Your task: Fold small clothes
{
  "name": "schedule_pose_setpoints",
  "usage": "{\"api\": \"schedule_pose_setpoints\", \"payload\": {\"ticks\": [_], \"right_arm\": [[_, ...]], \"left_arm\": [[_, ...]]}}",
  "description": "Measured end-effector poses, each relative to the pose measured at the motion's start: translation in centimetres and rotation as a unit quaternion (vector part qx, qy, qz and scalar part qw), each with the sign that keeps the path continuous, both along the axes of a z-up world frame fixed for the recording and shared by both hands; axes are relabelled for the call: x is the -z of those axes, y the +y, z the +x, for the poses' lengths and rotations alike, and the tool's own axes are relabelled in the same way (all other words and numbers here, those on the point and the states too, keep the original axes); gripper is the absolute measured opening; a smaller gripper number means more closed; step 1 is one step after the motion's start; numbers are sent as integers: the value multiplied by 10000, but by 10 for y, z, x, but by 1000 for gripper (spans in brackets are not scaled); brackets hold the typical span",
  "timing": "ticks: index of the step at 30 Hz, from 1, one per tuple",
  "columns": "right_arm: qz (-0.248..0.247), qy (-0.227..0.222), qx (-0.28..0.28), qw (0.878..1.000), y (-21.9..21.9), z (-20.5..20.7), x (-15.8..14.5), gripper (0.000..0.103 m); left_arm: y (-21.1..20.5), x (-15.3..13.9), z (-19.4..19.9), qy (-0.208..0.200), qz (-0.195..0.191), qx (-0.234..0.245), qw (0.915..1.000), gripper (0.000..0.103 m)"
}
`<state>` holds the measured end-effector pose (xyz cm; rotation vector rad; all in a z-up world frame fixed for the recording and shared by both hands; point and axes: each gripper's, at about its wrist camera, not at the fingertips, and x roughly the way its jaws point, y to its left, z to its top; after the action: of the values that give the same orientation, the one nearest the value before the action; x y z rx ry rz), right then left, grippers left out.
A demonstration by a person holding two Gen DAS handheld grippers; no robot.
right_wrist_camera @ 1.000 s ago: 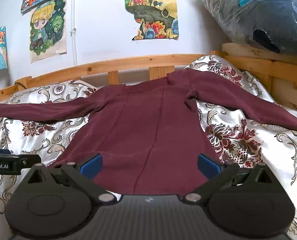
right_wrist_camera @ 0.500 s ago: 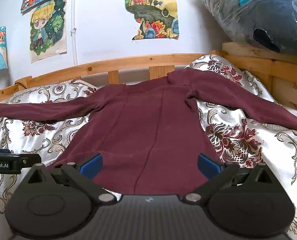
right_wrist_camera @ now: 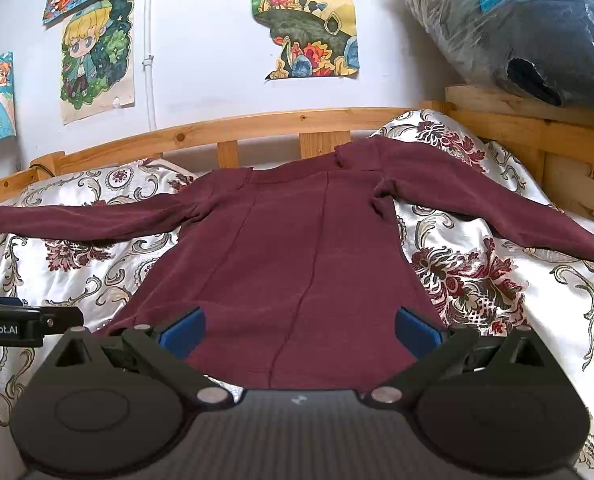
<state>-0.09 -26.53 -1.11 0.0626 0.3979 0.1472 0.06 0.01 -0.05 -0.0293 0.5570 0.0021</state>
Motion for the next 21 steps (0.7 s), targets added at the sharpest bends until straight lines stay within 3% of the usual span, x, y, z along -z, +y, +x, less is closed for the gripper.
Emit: {"api": "schedule_pose_setpoints", "payload": {"ticks": [21], "right_arm": [[46, 83, 10, 10000, -1, 1, 2, 103]], "left_arm": [[0, 1, 1, 33, -3, 3, 10000, 102]]}}
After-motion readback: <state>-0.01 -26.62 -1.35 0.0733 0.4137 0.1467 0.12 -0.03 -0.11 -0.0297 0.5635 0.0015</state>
